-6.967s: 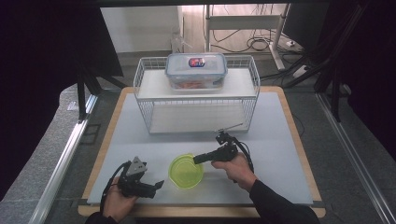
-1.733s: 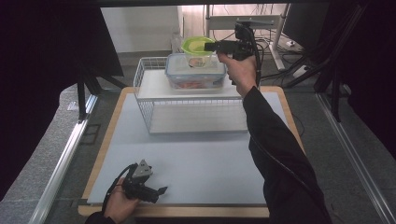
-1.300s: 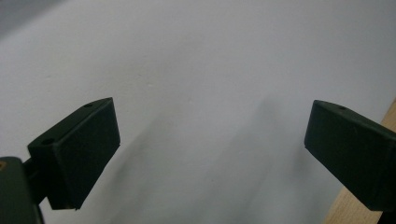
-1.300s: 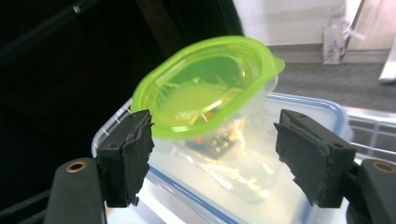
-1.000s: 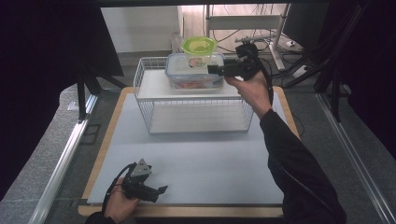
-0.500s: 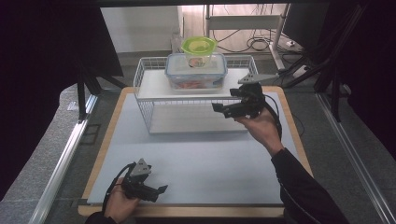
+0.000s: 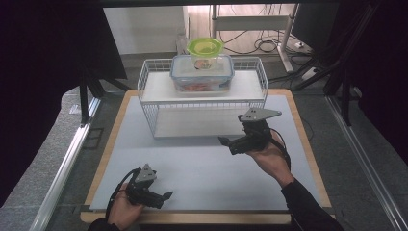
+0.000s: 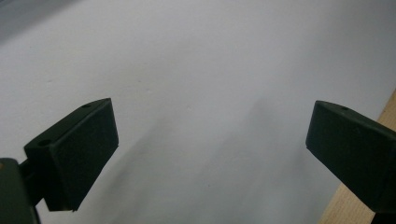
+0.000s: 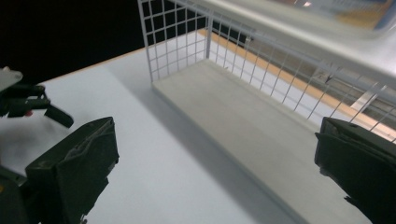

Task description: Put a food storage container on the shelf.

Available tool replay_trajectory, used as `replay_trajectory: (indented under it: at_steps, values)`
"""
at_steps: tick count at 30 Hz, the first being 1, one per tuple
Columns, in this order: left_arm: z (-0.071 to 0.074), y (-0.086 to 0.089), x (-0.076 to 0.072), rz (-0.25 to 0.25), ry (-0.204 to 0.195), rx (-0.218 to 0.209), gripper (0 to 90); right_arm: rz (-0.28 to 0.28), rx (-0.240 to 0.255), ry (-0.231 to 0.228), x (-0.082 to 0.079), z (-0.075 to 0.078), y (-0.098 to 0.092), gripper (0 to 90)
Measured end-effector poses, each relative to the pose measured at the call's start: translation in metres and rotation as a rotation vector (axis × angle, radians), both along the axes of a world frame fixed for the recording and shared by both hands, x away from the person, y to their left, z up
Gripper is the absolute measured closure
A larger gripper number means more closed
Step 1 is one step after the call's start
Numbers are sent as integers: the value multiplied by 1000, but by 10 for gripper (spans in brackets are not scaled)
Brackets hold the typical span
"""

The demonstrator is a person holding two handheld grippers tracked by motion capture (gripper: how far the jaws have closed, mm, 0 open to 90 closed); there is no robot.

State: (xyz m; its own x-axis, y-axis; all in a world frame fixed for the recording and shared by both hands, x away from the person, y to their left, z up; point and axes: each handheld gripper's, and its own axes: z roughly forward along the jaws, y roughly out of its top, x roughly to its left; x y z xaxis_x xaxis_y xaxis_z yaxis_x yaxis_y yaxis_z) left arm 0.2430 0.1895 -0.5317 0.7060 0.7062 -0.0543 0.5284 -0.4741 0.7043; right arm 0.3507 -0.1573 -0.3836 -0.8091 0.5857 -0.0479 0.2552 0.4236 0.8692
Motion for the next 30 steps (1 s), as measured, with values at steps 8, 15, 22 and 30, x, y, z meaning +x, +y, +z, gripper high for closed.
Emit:
replay_trajectory:
  at_steps: [8, 15, 22, 30]
  values:
    - [0, 0, 0, 2, -3, -1, 24, -8, 1, 10, -9, -20, -10, 0]
    - [0, 1, 0, 1, -5, -4, 24, -35, -4, 4, -17, -35, -19, 0]
    - [0, 1, -1, 0, -6, -2, 24, -38, -34, 24, -29, -51, -26, 0]
    - [0, 0, -1, -2, -5, -3, 25, -71, -64, 35, -42, -70, -40, 0]
